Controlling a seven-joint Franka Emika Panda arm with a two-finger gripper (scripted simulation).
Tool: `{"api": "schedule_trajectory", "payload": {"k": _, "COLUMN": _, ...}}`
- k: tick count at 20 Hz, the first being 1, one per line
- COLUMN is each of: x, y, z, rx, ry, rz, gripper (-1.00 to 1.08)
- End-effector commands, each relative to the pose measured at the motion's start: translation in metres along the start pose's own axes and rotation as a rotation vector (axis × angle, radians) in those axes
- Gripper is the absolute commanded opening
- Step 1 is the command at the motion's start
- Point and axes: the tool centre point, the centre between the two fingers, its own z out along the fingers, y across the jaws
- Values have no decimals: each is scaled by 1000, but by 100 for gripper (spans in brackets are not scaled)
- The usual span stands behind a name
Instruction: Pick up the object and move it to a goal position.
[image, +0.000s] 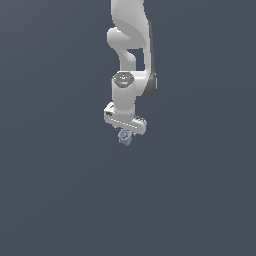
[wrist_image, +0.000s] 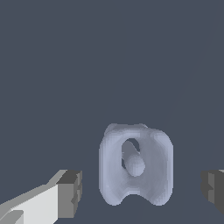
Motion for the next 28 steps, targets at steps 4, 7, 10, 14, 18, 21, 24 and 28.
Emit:
{"api": "schedule_trajectory", "payload": {"k": 4, "x": -1, "y": 1, "z": 17, "rx": 0, "ry": 0, "rz": 2, "gripper": 100}}
{"api": "schedule_trajectory", "payload": {"k": 7, "x": -2, "y": 1, "z": 31, "rx": 0, "ry": 0, "rz": 3, "gripper": 100}}
{"api": "schedule_trajectory", "payload": {"k": 10, "x": -2, "y": 1, "z": 42, "rx": 0, "ry": 0, "rz": 4, "gripper": 100}}
{"api": "schedule_trajectory", "payload": {"k": 14, "x": -1, "y": 1, "z": 48, "rx": 0, "ry": 0, "rz": 5, "gripper": 100}}
{"api": "schedule_trajectory", "payload": {"k": 18, "x": -1, "y": 1, "z": 48, "rx": 0, "ry": 0, "rz": 5, "gripper": -100}}
{"api": "schedule_trajectory", "payload": {"k": 21, "x": -1, "y": 1, "z": 48, "rx": 0, "ry": 0, "rz": 5, "gripper": -100}}
{"api": "schedule_trajectory", "payload": {"k": 24, "x": -1, "y": 1, "z": 48, "rx": 0, "ry": 0, "rz": 5, "gripper": -100}}
{"api": "schedule_trajectory", "payload": {"k": 28, "x": -1, "y": -1, "z": 47, "rx": 1, "ry": 1, "rz": 5, "gripper": -100}}
